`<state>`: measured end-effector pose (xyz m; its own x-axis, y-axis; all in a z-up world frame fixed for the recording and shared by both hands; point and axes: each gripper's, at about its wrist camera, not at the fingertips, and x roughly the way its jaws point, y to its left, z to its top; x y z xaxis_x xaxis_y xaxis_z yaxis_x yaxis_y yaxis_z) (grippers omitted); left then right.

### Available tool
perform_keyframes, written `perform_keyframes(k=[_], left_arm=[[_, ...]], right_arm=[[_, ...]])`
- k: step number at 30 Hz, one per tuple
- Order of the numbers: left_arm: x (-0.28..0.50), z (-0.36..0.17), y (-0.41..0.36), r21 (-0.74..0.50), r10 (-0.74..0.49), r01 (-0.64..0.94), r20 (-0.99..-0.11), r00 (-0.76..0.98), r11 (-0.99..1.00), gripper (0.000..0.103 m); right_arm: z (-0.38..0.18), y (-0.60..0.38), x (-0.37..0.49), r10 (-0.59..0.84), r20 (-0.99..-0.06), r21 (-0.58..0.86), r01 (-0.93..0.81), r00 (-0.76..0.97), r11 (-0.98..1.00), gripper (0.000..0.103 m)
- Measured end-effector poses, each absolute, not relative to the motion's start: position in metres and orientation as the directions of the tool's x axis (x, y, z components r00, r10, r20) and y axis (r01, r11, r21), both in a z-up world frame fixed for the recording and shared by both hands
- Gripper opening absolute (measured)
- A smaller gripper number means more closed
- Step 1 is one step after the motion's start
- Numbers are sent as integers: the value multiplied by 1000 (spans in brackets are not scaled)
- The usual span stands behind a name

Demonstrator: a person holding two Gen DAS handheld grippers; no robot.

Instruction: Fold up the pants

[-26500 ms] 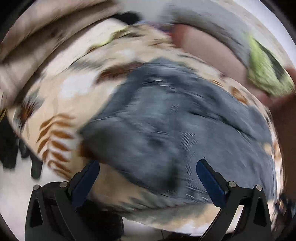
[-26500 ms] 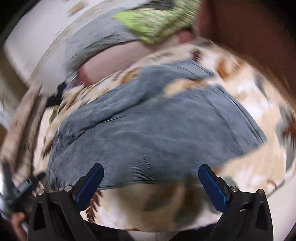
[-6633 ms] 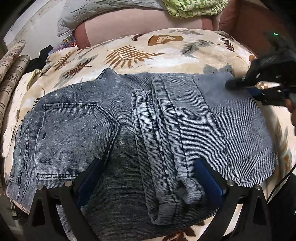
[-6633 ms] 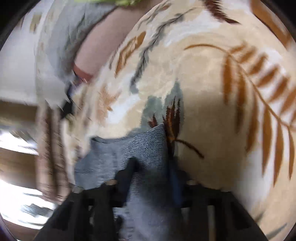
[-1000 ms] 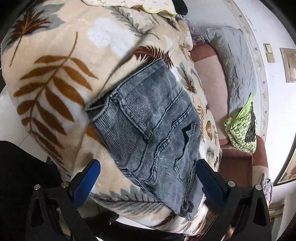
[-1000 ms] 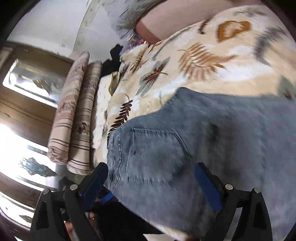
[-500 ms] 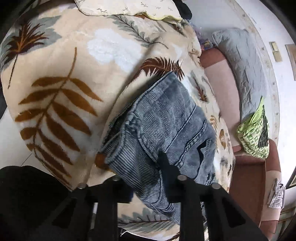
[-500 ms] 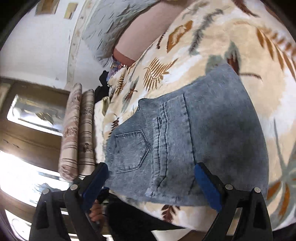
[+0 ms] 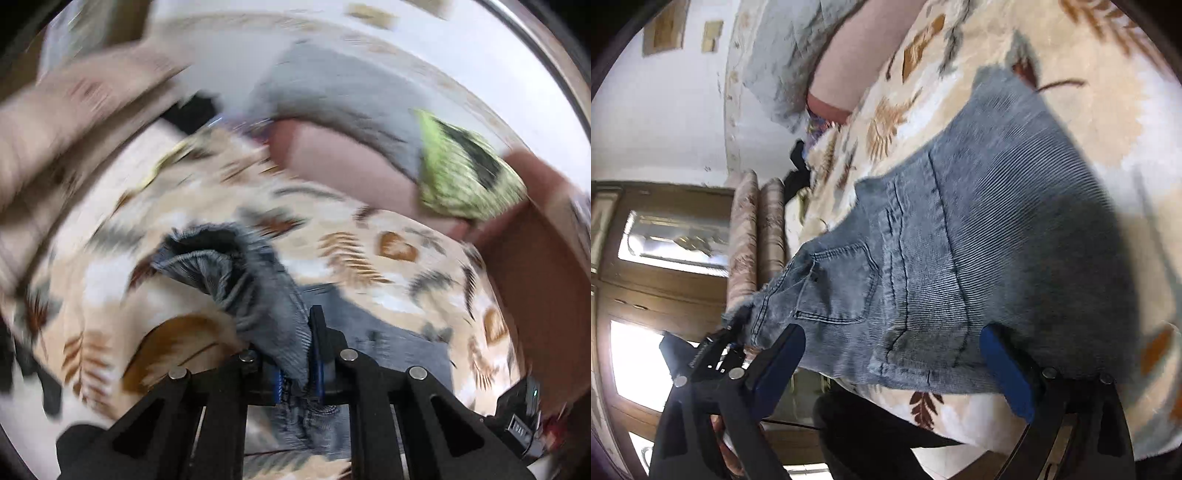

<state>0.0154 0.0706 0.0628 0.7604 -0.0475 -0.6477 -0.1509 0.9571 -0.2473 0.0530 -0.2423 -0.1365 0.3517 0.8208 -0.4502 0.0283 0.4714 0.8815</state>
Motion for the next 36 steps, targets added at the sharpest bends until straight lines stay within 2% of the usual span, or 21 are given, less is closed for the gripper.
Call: perform_keyframes(k=[4,8,11,14,15,16,17,18,19,21,23,25,26,29,32,33,35,36], left_arm=[[18,78,-10,-136,-102,22,-614,783,991,12],[18,65,-88,-77,-199,195,-634,747,978,10],[21,26,-130,-74,-249,280,-704,665,957,10],[34,-40,-158,-100,-268,364,-854,446,926,13],[33,-52,-160,-108,-263,372,-880,396,922,20],[28,-52,-159,-106,-272,392,-877,397,914,21],[20,-40,-155,-105,-292,413,-860,420,904,30],[16,-29,-152,-115,-316,431,-846,429,895,45],[8,-13,-143,-130,-345,444,-825,448,887,53],[-10,28,-111,-168,-403,426,-729,554,889,76],[-19,53,-74,-177,-387,364,-643,661,915,87],[-13,57,-43,-132,-272,245,-631,727,961,87],[-5,52,-24,-124,-210,171,-655,726,977,87],[11,29,9,-175,-156,43,-708,688,984,87],[26,-3,15,-144,-116,8,-762,637,990,87],[31,-17,13,-127,-103,1,-801,590,992,87],[36,-39,11,-145,-128,8,-846,518,989,87],[34,-41,13,-157,-140,9,-849,510,988,87]], right_arm=[[-122,-280,36,804,-411,894,17,430,448,97],[-123,-331,16,752,-394,901,60,529,429,97],[-135,-367,1,703,-410,900,129,582,417,97],[-148,-386,-10,670,-435,893,193,601,407,97],[-150,-390,-12,667,-442,890,203,600,408,97],[-152,-392,-15,667,-447,888,209,597,409,97],[-151,-392,-17,666,-449,887,207,596,412,97],[-150,-391,-17,665,-452,885,204,595,419,97],[-148,-392,-18,667,-452,884,199,592,423,97],[-143,-384,-15,680,-439,889,177,587,422,97],[-135,-368,-10,716,-405,905,138,569,402,97],[-129,-350,-5,762,-365,923,98,535,373,97],[-127,-339,-2,784,-348,930,83,513,358,97],[-124,-312,3,825,-297,950,61,480,306,97],[-123,-294,9,860,-212,972,12,465,234,97],[-128,-292,12,850,-238,964,8,471,265,97],[-158,-295,20,751,-459,883,147,476,446,97],[-170,-302,16,759,-407,912,189,507,363,89]])
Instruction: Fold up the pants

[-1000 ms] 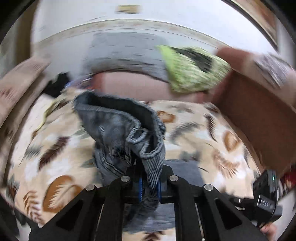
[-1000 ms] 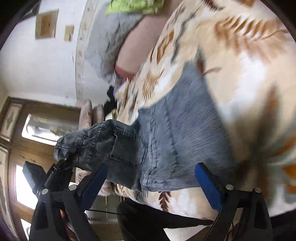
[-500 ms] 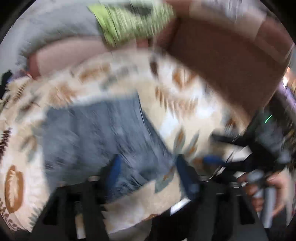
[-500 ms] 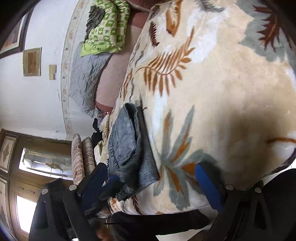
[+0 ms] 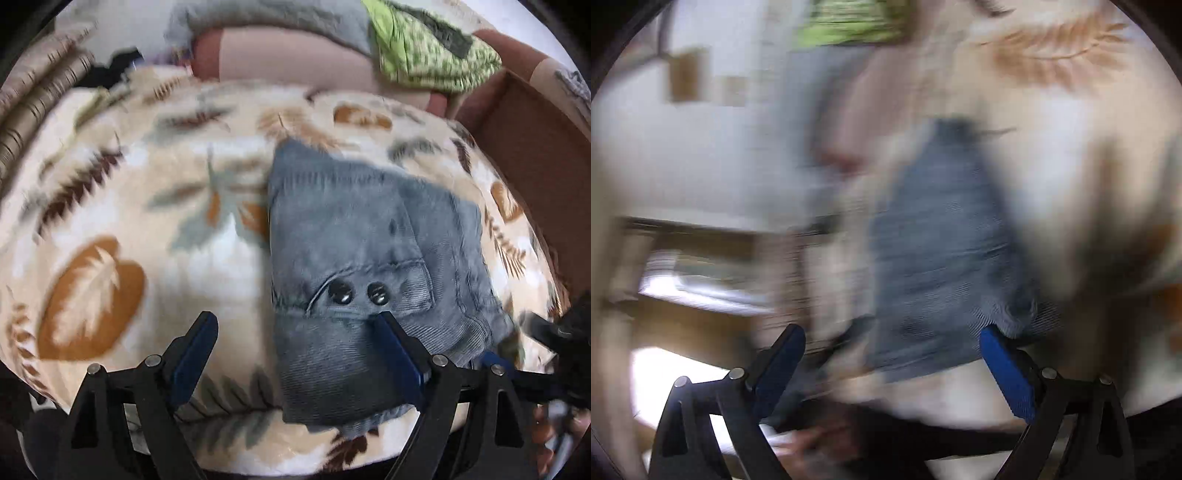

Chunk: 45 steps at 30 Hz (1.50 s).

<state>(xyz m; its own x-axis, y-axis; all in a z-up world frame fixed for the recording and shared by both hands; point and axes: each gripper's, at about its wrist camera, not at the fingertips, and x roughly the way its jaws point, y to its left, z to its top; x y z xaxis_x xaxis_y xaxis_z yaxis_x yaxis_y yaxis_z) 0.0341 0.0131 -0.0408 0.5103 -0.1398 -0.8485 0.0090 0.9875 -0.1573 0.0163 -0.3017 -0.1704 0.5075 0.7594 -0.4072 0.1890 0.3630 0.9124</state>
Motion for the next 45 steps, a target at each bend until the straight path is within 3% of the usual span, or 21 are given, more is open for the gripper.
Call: perform_keyframes(k=[5,7,10,13,14,16,19,21,27,33,35,38,39,40,45], left_arm=[[20,-6,28,-199,-145,-11,-750,645,980,87],[27,-14,23,-177,-129,-15,-772,622,984,87],[44,-54,13,-130,-113,-1,-863,493,991,87],[39,-60,19,-184,-140,-36,-849,510,982,88],[40,-59,19,-180,-139,-32,-849,509,983,88],[39,-57,17,-161,-127,-23,-852,509,987,88],[41,-59,18,-160,-121,-35,-853,507,986,88],[41,-58,19,-157,-120,-31,-852,509,987,88],[45,-50,24,-158,-125,-27,-862,492,987,89],[32,6,37,-224,-134,-65,-764,631,972,89],[36,5,25,-155,-96,-39,-773,628,987,89],[53,-46,-3,-17,-33,39,-894,448,999,89],[51,-59,-9,21,-5,53,-894,448,998,92],[45,-58,-7,25,1,42,-863,506,999,92],[49,-59,-5,22,-4,47,-872,489,999,93]], right_arm=[[-129,-299,7,745,-413,902,123,524,414,90],[-126,-295,11,757,-400,908,114,517,403,90],[-147,-290,25,751,-454,889,191,480,416,90],[-155,-291,29,745,-455,890,225,487,397,86],[-153,-294,32,730,-479,877,226,488,424,80],[-152,-292,37,696,-548,834,242,463,496,43],[-151,-291,42,670,-594,800,240,445,550,17],[-136,-291,41,650,-605,784,201,460,587,9],[-84,-284,17,580,-618,712,65,530,699,7],[-147,-295,14,579,-679,701,165,451,694,8],[-145,-301,12,587,-665,715,166,462,679,8],[-135,-307,11,571,-686,692,162,452,703,13],[-127,-311,9,557,-693,680,161,458,715,15],[-120,-311,8,541,-699,670,164,468,724,15],[-62,-307,13,522,-646,665,76,557,743,17]])
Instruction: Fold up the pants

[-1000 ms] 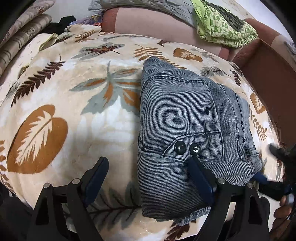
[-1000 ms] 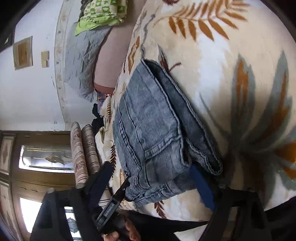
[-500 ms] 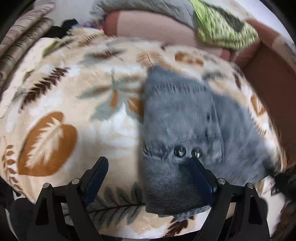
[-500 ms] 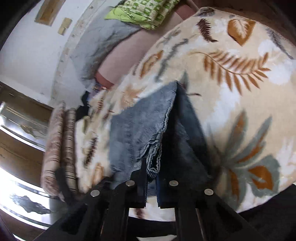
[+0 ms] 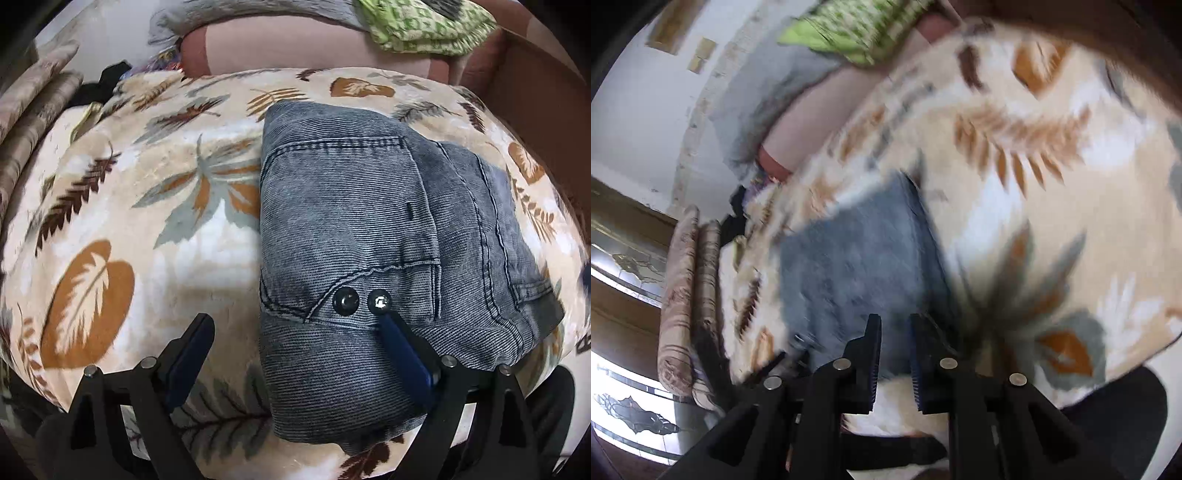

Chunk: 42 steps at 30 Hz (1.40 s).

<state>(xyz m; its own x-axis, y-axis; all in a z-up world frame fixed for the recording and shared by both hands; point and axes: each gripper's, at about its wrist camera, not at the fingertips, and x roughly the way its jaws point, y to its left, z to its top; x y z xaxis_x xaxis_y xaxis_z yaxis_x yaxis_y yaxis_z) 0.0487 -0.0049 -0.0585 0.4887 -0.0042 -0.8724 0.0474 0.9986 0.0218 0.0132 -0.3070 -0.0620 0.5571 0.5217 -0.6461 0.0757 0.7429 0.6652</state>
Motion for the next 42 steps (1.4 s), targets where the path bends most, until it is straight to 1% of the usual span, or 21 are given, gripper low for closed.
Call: perform_keyframes(k=[2,3,5,6,8,9,11,12,14,16,19,21,23,24,26,27,29,32,35,38,42], left_arm=[[47,-59,-8,36,6,50,-869,495,998,93],[47,-59,-8,35,6,49,-868,497,998,93],[46,-59,-7,22,-3,44,-868,497,999,93],[46,-59,-7,17,-7,43,-868,496,999,93],[46,-60,-4,10,-14,45,-868,496,999,93],[46,-60,-4,5,-19,47,-869,495,999,93],[45,-53,2,-42,-66,59,-873,483,997,92],[43,-47,7,-74,-93,58,-868,488,996,92],[35,-26,22,-155,-137,14,-821,555,988,92],[34,-17,27,-164,-130,-4,-795,593,986,92],[49,-61,2,0,-34,78,-899,438,997,92],[47,-66,7,-20,-38,42,-876,481,999,101],[48,-70,12,-68,-71,24,-884,462,997,101],[48,-71,12,-69,-73,25,-882,465,997,101],[47,-71,11,-67,-71,25,-878,474,997,101],[46,-72,10,-68,-72,25,-878,474,997,101],[45,-71,13,-77,-83,32,-873,481,996,101],[46,-74,16,-95,-97,28,-873,479,995,102],[46,-73,15,-97,-97,25,-867,489,995,103],[46,-73,14,-101,-100,25,-866,490,995,103],[45,-72,14,-102,-102,28,-861,498,994,103]], right_arm=[[-42,-285,34,587,-590,694,-24,554,720,19],[-39,-273,48,626,-569,713,-60,534,699,27],[-44,-259,78,677,-558,734,-96,479,672,50],[-52,-254,90,697,-559,741,-107,449,663,69],[-77,-254,120,682,-597,716,-103,423,691,70],[-109,-264,136,589,-704,649,24,396,760,70],[-146,-294,137,621,-678,721,193,392,665,40],[-145,-299,135,643,-654,744,183,399,643,36],[-132,-293,130,607,-693,689,109,388,717,36],[-127,-288,129,583,-722,656,98,372,749,37],[-103,-280,127,517,-776,582,97,361,807,39],[-72,-270,127,528,-745,571,-20,407,821,42],[-57,-266,128,556,-701,583,-90,447,807,65],[-61,-268,129,522,-717,550,-85,463,831,78],[-108,-276,154,329,-868,370,43,372,928,82],[-133,-294,157,408,-847,473,134,341,871,91],[-120,-294,150,408,-825,487,127,391,864,92],[-81,-267,146,282,-861,329,43,424,943,92],[-34,-235,148,273,-825,266,-86,495,960,93],[-10,-174,162,360,-823,266,-261,440,928,93],[-39,-97,199,342,-906,230,-390,249,892,93]])
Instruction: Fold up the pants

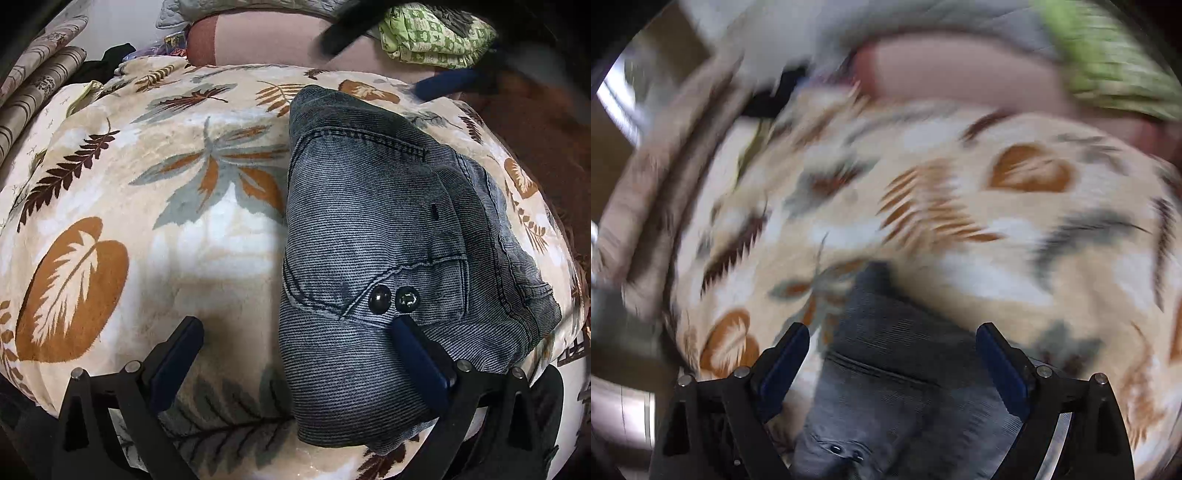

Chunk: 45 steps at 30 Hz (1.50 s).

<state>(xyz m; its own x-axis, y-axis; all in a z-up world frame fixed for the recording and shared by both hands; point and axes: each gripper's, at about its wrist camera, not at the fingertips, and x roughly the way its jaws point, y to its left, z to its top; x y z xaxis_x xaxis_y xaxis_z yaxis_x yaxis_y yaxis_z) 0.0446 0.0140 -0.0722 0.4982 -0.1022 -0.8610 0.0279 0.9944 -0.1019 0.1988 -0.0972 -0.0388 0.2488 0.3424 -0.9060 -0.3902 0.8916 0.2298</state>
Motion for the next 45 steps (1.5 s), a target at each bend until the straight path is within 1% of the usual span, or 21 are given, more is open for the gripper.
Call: perform_keyframes(k=[2,3,4,8,13,14,15,16,18,19,21,24,26,28,29,30,31,37,39,42,45], left_arm=[[44,-72,14,-104,-105,30,-859,502,994,103],[44,-72,14,-107,-108,31,-857,503,994,103],[44,-72,15,-110,-111,32,-856,505,993,103],[43,-72,15,-113,-117,39,-855,506,993,103],[44,-72,15,-112,-112,31,-855,507,993,103],[44,-72,16,-113,-113,30,-854,507,993,103],[44,-72,16,-114,-112,28,-854,508,993,103],[44,-72,15,-113,-110,25,-854,509,993,103],[44,-71,15,-114,-105,13,-856,507,993,103],[44,-71,15,-116,-103,6,-857,504,993,103],[42,-70,16,-120,-105,3,-858,503,993,103],[42,-70,17,-129,-106,-13,-863,495,992,103],[41,-70,17,-128,-102,-19,-865,491,992,103],[42,-69,17,-129,-101,-25,-870,483,991,103],[42,-69,17,-129,-101,-26,-872,479,991,103],[43,-68,17,-136,-106,-30,-875,473,990,103],[43,-67,17,-140,-108,-36,-882,459,989,103],[43,-58,23,-140,-103,-51,-891,443,989,103],[39,-54,24,-124,-86,-55,-888,453,991,103],[35,-49,28,-121,-77,-68,-884,461,990,103],[31,-43,33,-105,-59,-72,-882,468,992,103]], right_arm=[[-63,-71,214,292,-944,196,-449,156,872,87],[-75,-65,226,237,-961,147,-459,145,876,46],[-90,-65,237,194,-973,122,-435,125,892,30],[-79,-95,243,101,-935,18,-237,341,971,32],[-42,-132,184,298,-855,192,-275,425,942,41],[-44,-127,185,353,-842,245,-292,408,924,45],[-46,-130,177,417,-826,310,-313,378,898,58],[-55,-134,169,459,-817,351,-330,350,876,66],[-95,-145,175,404,-867,325,-284,291,902,67],[-117,-158,182,421,-873,374,-215,248,902,55],[-108,-172,177,467,-835,441,-154,290,884,46],[-82,-172,158,481,-813,433,-213,328,876,49],[-71,-184,145,535,-774,487,-220,339,845,51],[-79,-201,135,546,-754,515,-187,365,837,67],[-94,-208,138,504,-786,485,-148,358,862,70],[-118,-213,142,466,-832,455,-111,301,883,70],[-131,-217,142,499,-817,490,-107,288,865,69],[-72,-227,102,510,-754,483,-176,414,858,69],[-73,-231,79,523,-742,488,-197,420,850,69],[-118,-226,65,427,-837,377,-204,344,904,70],[-106,-222,52,399,-826,329,-235,397,915,70]])
